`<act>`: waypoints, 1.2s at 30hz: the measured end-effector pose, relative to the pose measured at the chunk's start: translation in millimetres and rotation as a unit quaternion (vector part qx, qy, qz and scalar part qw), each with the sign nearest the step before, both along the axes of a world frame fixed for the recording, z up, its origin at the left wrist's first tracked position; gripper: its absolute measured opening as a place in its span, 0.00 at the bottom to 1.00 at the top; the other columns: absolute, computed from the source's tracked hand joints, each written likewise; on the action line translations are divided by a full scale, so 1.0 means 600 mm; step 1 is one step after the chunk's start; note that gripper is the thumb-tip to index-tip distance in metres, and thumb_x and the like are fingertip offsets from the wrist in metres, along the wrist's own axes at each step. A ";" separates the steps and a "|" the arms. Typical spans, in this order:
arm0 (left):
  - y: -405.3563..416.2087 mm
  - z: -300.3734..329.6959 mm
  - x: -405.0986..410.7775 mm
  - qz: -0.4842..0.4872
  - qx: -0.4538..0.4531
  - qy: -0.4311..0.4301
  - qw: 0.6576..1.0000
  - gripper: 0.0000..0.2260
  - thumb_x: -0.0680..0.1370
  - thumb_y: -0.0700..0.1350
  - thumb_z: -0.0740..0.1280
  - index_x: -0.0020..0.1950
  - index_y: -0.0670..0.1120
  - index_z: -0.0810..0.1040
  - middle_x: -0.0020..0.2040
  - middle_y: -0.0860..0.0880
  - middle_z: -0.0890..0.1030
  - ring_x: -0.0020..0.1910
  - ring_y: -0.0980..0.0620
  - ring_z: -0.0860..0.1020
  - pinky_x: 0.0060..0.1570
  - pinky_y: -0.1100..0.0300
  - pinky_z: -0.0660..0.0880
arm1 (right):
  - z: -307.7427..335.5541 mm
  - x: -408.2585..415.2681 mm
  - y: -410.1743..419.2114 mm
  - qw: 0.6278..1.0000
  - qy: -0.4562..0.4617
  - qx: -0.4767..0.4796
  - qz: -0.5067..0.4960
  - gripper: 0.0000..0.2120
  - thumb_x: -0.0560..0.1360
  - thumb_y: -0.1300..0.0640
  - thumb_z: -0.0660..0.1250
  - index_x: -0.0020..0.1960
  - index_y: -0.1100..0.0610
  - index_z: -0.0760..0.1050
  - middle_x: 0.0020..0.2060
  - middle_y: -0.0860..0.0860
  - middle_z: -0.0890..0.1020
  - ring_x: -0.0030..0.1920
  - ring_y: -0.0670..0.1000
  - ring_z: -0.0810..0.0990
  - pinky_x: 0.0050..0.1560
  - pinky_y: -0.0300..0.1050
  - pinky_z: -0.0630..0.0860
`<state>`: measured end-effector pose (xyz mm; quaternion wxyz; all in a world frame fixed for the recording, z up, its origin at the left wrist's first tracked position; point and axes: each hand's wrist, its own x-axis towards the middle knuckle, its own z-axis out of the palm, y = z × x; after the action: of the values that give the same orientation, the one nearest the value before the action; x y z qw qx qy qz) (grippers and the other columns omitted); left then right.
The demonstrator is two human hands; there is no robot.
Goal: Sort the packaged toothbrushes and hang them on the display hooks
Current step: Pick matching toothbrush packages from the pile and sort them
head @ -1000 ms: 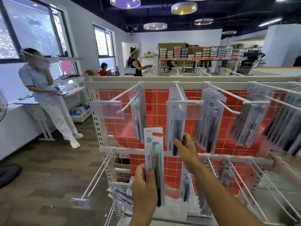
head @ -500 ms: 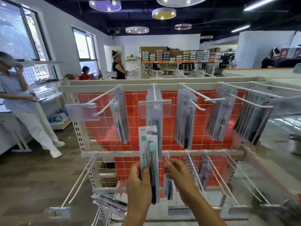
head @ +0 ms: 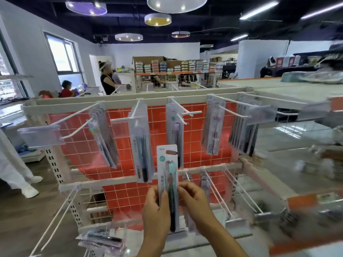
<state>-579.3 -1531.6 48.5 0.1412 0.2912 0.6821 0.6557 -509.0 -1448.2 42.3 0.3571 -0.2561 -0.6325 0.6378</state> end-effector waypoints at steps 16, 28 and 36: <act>0.062 -0.030 0.101 -0.044 -0.048 0.024 0.998 0.07 0.80 0.45 0.63 0.46 0.54 0.79 0.40 0.54 0.82 0.41 0.55 0.79 0.38 0.63 0.73 | -0.033 0.129 0.052 0.998 -0.017 0.006 -0.064 0.10 0.79 0.63 0.60 0.45 0.59 0.79 0.41 0.53 0.84 0.44 0.52 0.82 0.47 0.45 0.81; 0.024 -0.074 0.109 -0.018 -0.114 0.012 0.993 0.10 0.80 0.45 0.62 0.42 0.58 0.75 0.41 0.56 0.79 0.41 0.60 0.76 0.37 0.68 0.67 | -0.101 0.132 0.021 0.996 -0.068 -0.040 -0.043 0.11 0.80 0.61 0.60 0.46 0.57 0.80 0.42 0.53 0.83 0.44 0.50 0.81 0.48 0.45 0.81; -0.002 -0.103 0.101 -0.044 -0.186 0.061 0.980 0.06 0.81 0.46 0.61 0.51 0.55 0.77 0.41 0.62 0.75 0.41 0.66 0.73 0.38 0.81 0.67 | -0.141 0.127 0.004 0.991 -0.092 -0.059 -0.072 0.11 0.80 0.64 0.59 0.45 0.59 0.80 0.40 0.51 0.83 0.44 0.52 0.82 0.49 0.47 0.81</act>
<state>-518.9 -1533.1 -13.1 0.1800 0.3293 0.7858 0.4916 -432.9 -1445.7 -42.4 0.3265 -0.3796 -0.6039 0.6202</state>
